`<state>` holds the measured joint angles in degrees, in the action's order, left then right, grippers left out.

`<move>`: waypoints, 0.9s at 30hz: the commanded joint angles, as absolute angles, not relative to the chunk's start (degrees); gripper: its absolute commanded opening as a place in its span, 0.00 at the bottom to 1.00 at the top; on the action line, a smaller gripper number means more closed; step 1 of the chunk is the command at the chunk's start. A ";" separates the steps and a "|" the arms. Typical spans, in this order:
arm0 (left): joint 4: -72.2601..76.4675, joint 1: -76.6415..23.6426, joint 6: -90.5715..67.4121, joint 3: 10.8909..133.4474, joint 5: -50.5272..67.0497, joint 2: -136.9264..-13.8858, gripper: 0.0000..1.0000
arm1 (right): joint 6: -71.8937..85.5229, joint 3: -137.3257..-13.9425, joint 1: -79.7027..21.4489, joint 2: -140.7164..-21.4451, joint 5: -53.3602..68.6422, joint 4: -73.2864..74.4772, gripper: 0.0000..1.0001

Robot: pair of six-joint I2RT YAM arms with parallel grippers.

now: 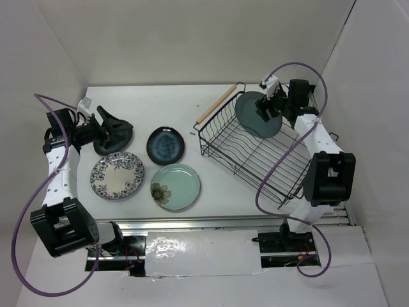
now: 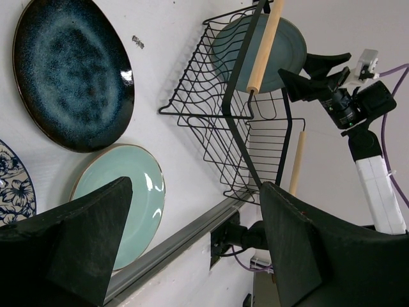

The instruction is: Load the plates into the dish rack

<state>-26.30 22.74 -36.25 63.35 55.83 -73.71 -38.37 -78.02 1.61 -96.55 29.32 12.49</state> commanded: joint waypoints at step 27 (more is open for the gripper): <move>-30.76 10.02 -31.73 61.68 30.15 -82.78 0.88 | 6.22 -98.03 -14.50 -76.42 18.11 28.59 1.00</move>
